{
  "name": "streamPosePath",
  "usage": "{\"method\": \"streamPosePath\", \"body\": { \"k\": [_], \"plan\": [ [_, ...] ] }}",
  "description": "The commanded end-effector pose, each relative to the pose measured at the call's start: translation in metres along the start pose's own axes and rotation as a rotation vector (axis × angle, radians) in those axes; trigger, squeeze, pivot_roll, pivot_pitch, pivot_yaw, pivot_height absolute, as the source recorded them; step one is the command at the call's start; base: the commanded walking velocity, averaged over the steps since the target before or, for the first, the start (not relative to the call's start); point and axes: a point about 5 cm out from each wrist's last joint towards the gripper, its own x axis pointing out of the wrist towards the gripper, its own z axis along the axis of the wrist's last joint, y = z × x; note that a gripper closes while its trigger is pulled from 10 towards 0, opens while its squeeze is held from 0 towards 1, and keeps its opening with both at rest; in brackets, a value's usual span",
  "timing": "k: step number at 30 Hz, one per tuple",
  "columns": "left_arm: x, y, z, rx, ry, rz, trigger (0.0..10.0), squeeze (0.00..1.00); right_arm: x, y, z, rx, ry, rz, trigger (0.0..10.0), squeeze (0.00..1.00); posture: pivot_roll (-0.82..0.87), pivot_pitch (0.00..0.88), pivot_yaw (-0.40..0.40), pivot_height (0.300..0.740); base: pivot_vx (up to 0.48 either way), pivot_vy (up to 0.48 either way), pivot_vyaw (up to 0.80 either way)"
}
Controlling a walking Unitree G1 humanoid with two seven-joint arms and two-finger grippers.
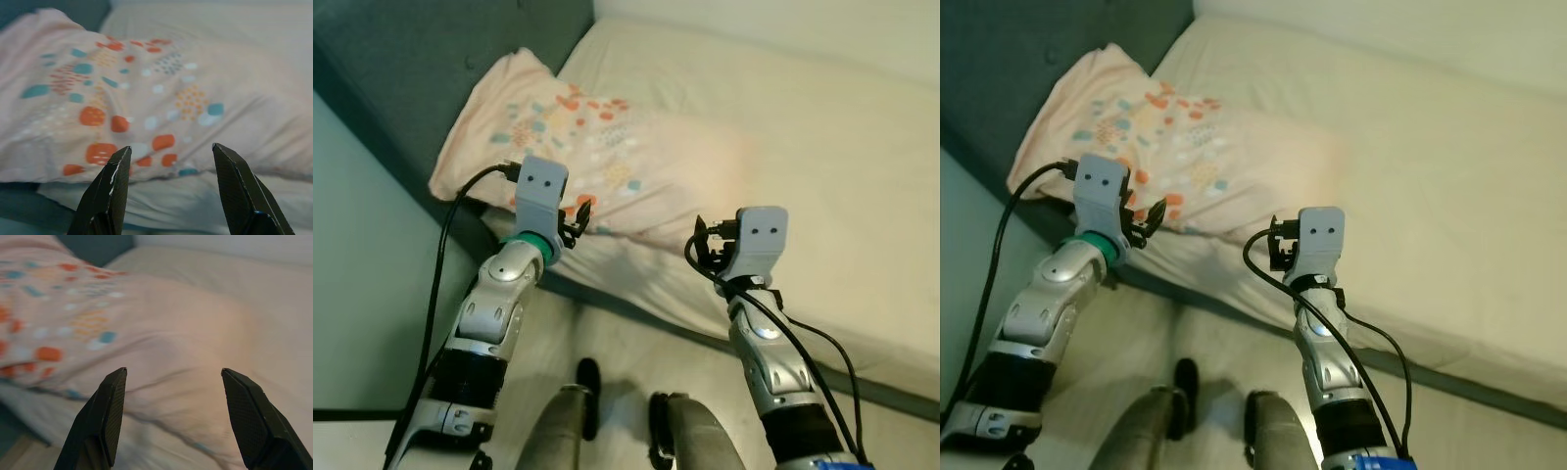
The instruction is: Clean up the room
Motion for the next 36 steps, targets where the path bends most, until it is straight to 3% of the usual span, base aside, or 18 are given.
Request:
{"method": "streamPosePath", "body": {
  "k": [1,8,36],
  "plan": [
    [-0.0017,-0.0013,0.0011,-0.008,-0.018,0.000,10.0,0.00,-0.0034,-0.0021,-0.0058,0.008,0.023,-0.008,10.0,0.00,-0.08,0.251,0.062,0.740,0.000,0.000,0.00],
    [0.0010,-0.0020,0.0067,0.002,-0.055,0.008,10.0,0.00,-0.0034,-0.0007,-0.0063,0.020,0.027,0.000,10.0,0.00,-0.07,0.251,0.062,0.740,0.000,0.000,0.00],
    [0.0033,0.0015,0.0041,0.035,-0.059,0.051,10.0,0.00,-0.0027,0.0013,-0.0071,0.030,0.030,0.009,10.0,0.00,-0.07,0.253,0.061,0.740,0.000,0.000,0.00]
  ]
}}
